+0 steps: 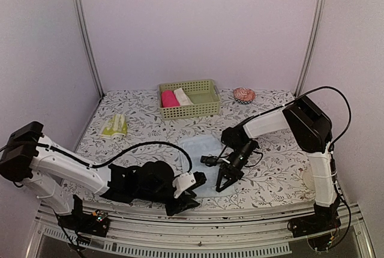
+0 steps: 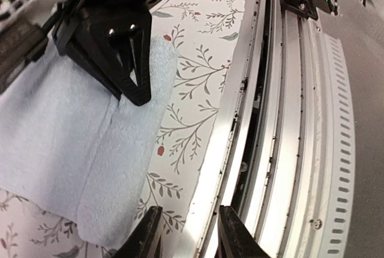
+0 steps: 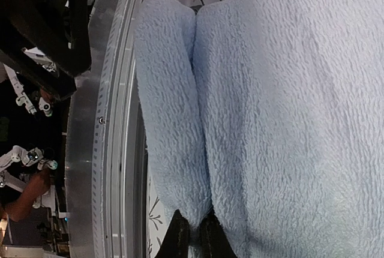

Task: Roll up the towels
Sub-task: Roll the towel at the center of the board.

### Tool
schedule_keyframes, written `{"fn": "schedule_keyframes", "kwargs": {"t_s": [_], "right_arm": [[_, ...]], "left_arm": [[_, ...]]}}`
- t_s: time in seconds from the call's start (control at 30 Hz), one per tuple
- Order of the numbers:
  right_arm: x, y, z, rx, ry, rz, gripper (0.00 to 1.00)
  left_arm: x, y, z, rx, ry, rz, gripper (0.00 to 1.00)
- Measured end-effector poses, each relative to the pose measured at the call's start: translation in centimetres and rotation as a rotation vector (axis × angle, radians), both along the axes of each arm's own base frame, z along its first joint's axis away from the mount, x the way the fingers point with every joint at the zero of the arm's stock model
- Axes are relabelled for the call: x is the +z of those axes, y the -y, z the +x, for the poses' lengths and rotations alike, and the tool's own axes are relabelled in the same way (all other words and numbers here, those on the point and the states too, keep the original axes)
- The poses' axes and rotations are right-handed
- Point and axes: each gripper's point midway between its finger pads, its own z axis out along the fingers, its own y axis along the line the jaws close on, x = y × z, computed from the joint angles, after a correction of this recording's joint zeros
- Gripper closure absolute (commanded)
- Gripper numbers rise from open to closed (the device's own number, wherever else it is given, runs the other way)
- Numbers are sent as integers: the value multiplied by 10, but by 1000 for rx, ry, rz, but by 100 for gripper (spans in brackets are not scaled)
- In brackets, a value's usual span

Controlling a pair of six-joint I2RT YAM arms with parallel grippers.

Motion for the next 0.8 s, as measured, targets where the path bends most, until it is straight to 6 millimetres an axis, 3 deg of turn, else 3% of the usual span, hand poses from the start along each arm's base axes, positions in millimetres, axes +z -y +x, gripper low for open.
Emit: {"fn": "schedule_keyframes", "kwargs": {"t_s": [0.2,0.47,0.63,0.7,0.8], "right_arm": [[1,5,-8,-10,-92,-23,96],[0,8,-12,-12,-124,-42,95],[0,8,-12,-13,-128,-44,92],[0,8,-13,-12,-130,-46,85],[2,10,-14,-12,-139,-55,72]], "left_arm": [[-2,33,19,-43,252,97,63],[-50,41,33,-154,397,319,69],[-54,44,33,-189,408,340,85],[-54,45,33,-192,409,344,94],[-52,47,33,-198,405,342,98]]}}
